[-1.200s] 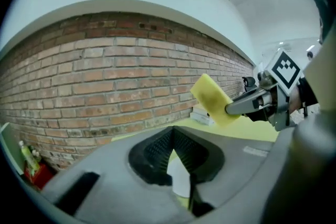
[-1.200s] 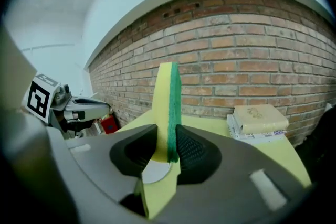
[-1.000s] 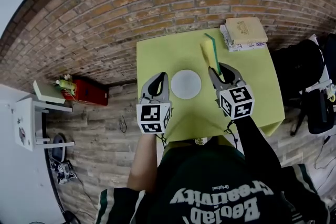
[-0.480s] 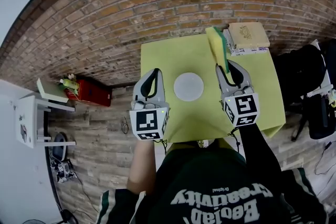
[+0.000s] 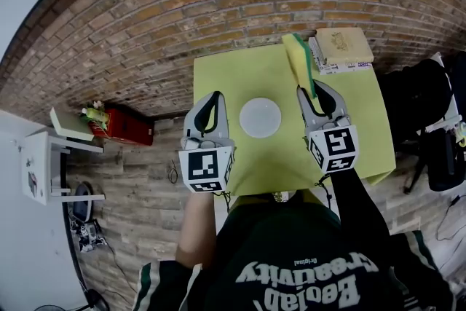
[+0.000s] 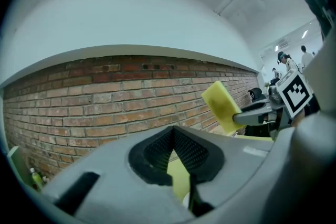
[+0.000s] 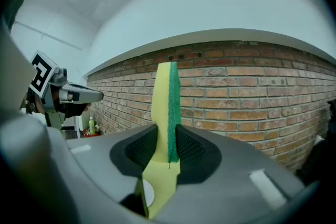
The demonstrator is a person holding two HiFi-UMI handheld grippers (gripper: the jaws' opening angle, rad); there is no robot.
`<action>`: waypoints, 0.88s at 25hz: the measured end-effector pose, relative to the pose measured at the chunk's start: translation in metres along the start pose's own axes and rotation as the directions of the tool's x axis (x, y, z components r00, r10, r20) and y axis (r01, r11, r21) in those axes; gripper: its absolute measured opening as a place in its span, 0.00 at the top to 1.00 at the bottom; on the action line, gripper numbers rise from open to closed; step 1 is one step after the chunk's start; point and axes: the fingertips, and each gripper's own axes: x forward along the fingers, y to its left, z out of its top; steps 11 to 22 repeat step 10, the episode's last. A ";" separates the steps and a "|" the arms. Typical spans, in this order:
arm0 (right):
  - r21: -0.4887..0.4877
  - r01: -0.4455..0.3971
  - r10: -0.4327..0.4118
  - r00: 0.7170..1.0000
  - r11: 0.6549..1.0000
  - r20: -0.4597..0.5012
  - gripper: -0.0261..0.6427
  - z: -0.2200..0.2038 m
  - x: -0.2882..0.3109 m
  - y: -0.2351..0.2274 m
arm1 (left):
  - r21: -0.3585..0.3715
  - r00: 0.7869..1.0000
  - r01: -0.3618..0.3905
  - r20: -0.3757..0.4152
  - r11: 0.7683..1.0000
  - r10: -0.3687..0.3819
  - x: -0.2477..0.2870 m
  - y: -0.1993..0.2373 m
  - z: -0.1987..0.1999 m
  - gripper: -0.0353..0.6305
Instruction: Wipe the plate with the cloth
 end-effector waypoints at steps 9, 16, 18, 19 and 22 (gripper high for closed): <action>0.010 0.001 -0.001 1.000 1.000 -0.011 0.78 -0.009 0.009 0.001 | -0.013 0.999 0.019 -0.025 1.000 -0.019 0.011 -0.002 -0.016 0.94; 0.010 0.000 0.000 1.000 1.000 -0.010 0.78 -0.009 0.011 0.002 | -0.015 0.999 0.021 -0.027 1.000 -0.022 0.012 -0.002 -0.017 0.94; 0.010 0.000 0.000 1.000 1.000 -0.010 0.78 -0.009 0.011 0.002 | -0.015 0.999 0.021 -0.027 1.000 -0.022 0.012 -0.002 -0.017 0.94; 0.010 0.000 0.000 1.000 1.000 -0.010 0.78 -0.009 0.011 0.002 | -0.015 0.999 0.021 -0.027 1.000 -0.022 0.012 -0.002 -0.017 0.94; 0.010 0.000 0.000 1.000 1.000 -0.010 0.78 -0.009 0.011 0.002 | -0.015 0.999 0.021 -0.027 1.000 -0.022 0.012 -0.002 -0.017 0.94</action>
